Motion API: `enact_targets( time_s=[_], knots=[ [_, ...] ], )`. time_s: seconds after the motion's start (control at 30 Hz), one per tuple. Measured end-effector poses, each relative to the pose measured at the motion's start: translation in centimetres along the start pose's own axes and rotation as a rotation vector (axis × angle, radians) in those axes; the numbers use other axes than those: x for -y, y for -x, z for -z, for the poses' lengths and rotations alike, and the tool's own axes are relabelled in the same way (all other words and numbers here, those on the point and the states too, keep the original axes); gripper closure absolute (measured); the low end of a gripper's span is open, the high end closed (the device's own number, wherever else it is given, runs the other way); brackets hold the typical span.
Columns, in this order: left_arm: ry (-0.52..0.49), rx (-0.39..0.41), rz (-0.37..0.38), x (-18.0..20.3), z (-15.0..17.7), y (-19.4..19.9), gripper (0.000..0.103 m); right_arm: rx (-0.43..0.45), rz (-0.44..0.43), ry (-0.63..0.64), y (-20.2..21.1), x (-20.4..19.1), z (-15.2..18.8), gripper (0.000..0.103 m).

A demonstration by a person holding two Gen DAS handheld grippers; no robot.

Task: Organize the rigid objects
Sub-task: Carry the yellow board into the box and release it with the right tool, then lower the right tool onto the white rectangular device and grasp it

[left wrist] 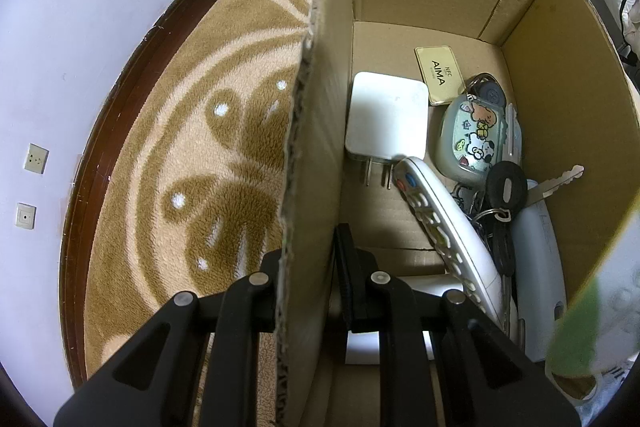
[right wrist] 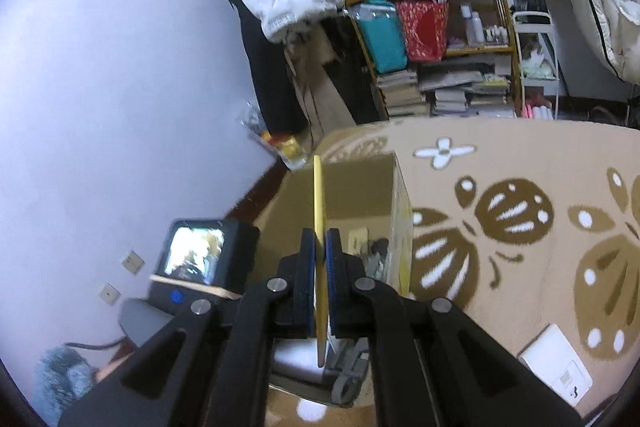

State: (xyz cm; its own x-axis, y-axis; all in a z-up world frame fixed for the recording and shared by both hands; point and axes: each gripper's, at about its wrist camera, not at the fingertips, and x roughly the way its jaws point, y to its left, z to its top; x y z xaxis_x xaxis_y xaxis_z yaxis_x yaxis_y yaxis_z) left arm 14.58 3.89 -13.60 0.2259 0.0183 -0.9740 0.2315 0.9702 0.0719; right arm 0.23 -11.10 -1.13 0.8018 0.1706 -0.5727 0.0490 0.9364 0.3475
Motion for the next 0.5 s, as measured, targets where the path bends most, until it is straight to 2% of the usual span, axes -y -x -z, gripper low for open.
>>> enact_targets(
  time_s=[0.2, 0.3, 0.4, 0.47, 0.5],
  knots=[
    [-0.002, 0.001, 0.0, 0.1, 0.0, 0.1, 0.086, -0.012, 0.034, 0.002, -0.1, 0.7, 0.3, 0.096],
    [0.003, -0.001, 0.004, -0.1, -0.1, 0.0, 0.086, -0.006, 0.073, -0.006, 0.4, 1.3, 0.2, 0.093],
    [0.001, -0.002, 0.002, 0.0, -0.1, 0.0, 0.086, 0.002, 0.121, -0.002, 0.9, 2.0, 0.2, 0.075],
    [0.001, -0.002, 0.002, 0.0, -0.1, 0.0, 0.086, 0.006, 0.174, 0.006, 1.3, 2.9, 0.3, 0.047],
    [0.002, -0.001, 0.004, -0.1, -0.1, 0.0, 0.086, 0.01, 0.204, 0.005, 1.6, 3.4, 0.5, 0.043]
  ],
)
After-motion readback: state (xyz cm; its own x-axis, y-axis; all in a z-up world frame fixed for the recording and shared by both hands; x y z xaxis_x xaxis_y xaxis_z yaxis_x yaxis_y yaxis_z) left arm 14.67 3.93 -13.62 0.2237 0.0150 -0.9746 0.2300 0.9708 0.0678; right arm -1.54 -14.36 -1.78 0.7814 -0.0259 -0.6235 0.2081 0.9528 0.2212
